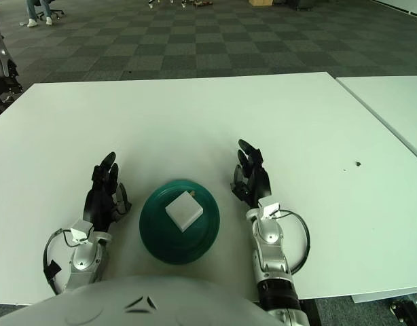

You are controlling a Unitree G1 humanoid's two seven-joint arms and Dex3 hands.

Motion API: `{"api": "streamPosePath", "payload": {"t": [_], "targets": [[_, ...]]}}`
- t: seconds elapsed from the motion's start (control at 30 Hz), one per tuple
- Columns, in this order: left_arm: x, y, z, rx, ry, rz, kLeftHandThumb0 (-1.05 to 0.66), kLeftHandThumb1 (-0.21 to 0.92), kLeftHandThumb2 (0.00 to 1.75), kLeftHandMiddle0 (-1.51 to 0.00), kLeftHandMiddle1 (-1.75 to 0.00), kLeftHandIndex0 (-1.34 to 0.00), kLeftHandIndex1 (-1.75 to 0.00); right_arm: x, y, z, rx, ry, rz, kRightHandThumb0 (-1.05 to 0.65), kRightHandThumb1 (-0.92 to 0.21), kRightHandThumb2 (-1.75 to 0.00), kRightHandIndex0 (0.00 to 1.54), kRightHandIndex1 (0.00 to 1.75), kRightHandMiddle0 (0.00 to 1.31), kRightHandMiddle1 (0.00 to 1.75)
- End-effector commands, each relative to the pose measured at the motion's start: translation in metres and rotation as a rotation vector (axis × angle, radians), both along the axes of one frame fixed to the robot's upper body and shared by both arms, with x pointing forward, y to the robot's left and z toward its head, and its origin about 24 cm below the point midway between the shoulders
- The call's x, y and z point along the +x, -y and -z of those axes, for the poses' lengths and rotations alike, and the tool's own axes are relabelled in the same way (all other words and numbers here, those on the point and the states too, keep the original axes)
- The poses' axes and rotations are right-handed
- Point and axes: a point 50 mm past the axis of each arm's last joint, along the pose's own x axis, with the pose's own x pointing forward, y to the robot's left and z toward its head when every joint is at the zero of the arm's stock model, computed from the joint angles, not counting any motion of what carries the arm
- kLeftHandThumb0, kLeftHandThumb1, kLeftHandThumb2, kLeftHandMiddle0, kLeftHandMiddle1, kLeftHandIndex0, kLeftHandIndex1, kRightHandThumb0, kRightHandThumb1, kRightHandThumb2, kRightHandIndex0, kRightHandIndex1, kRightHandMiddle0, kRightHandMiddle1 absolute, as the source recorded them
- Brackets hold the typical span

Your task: Put the charger into the plate.

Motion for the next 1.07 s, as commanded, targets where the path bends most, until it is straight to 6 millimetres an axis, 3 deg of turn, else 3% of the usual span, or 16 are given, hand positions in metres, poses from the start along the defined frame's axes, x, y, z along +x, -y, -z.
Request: {"api": "streamPosePath", "payload": {"t": [0.0, 0.3, 1.03], "targets": [[-0.022, 0.001, 0.027, 0.010, -0.164, -0.017, -0.93, 0.92, 1.04, -0.13, 0.00, 0.00, -0.42, -0.041, 0.002, 0.045, 0.030, -0.298, 0.019, -0.84, -0.92, -0.88, 0.25, 0.01, 0.00, 0.57], [0.001, 0.004, 0.016, 0.026, -0.099, -0.012, -0.90, 0.92, 1.04, -0.12, 0.00, 0.00, -0.45, -0.038, 0.003, 0.046, 0.032, -0.289, 0.032, -0.83, -0.92, -0.89, 0.25, 0.00, 0.00, 0.57], [-0.002, 0.009, 0.020, 0.045, -0.077, 0.003, -0.93, 0.92, 1.06, -0.12, 0.00, 0.00, -0.48, -0.036, 0.011, 0.047, -0.033, -0.265, 0.094, -0.84, -0.92, -0.87, 0.25, 0.01, 0.00, 0.59]]}}
